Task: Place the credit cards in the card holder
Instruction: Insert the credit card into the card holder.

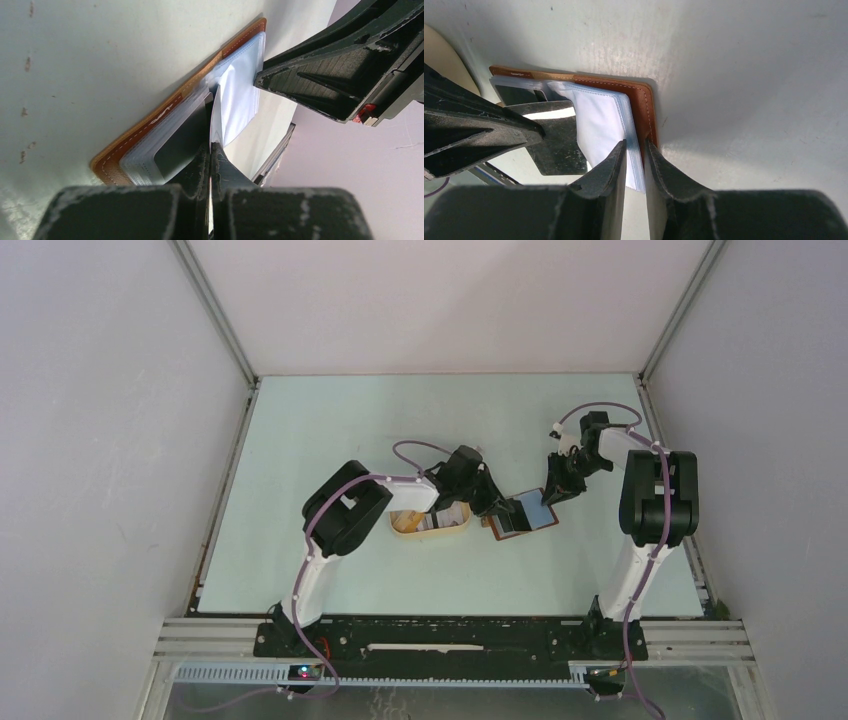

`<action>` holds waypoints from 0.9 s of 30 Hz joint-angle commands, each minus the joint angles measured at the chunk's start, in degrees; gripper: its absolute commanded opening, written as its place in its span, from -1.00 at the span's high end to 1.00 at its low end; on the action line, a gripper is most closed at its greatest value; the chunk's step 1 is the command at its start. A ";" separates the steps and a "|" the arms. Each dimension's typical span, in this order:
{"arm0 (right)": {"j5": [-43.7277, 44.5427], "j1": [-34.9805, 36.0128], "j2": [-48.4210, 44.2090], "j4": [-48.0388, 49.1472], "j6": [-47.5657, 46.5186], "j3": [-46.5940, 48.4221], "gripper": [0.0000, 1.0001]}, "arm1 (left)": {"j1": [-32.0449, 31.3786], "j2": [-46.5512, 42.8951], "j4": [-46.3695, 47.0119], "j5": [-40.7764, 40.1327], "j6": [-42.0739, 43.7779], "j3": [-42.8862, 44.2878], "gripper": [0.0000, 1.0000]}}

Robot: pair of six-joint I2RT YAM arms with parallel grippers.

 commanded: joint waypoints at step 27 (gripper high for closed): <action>3.07 0.45 0.27 3.08 -0.40 -1.17 0.42 | 0.11 -1.93 1.91 2.73 1.38 -3.22 1.00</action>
